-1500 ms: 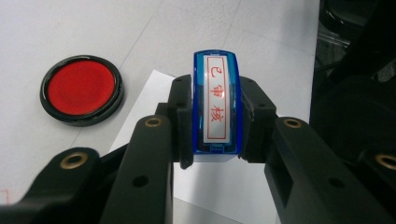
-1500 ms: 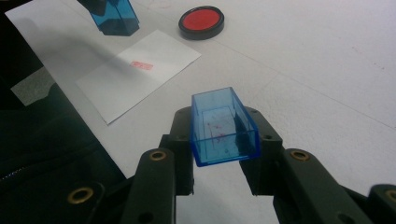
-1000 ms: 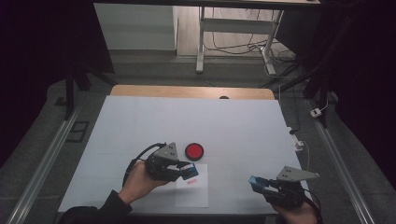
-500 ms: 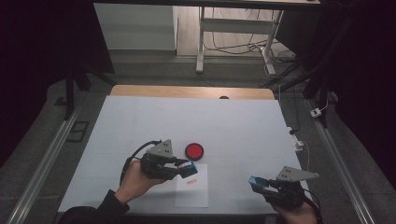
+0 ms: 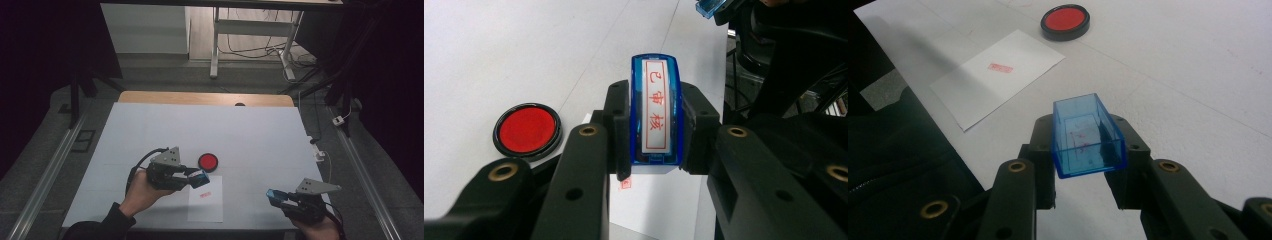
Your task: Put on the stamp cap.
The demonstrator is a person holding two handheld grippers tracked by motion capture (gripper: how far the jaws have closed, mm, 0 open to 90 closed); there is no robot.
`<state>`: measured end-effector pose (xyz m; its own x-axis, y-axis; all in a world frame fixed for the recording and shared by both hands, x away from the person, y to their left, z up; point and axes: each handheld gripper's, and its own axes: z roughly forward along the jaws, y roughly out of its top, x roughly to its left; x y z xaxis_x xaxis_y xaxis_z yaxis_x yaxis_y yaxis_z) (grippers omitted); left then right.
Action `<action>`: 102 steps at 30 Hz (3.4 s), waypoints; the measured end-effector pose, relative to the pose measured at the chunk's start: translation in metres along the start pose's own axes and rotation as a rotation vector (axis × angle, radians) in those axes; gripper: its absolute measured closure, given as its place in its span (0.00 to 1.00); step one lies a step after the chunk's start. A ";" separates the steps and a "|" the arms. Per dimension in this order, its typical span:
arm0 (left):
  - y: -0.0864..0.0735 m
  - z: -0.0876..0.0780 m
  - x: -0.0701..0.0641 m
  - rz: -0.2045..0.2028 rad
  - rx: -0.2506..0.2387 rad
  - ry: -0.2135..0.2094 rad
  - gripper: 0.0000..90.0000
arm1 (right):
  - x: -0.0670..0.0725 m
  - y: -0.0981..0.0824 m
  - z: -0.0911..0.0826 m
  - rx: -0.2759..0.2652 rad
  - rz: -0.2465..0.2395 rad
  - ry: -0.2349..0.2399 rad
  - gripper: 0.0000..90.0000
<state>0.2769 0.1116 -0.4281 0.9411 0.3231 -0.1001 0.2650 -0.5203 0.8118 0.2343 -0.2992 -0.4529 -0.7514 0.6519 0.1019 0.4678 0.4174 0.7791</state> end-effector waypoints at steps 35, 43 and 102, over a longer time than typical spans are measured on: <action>-0.004 0.004 0.005 0.027 0.004 -0.012 0.77 | 0.015 0.020 0.019 -0.055 -0.084 0.138 0.75; -0.004 0.003 0.004 0.041 -0.002 -0.014 0.77 | 0.019 0.028 0.029 -0.054 -0.100 0.194 0.75; 0.001 -0.008 0.002 0.159 -0.047 -0.072 0.77 | 0.057 0.082 0.123 -0.026 -0.282 0.464 0.76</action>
<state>0.2776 0.1183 -0.4225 0.9833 0.1818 -0.0080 0.1033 -0.5218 0.8468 0.2870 -0.1503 -0.4594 -0.9755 0.1663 0.1441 0.2106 0.5160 0.8303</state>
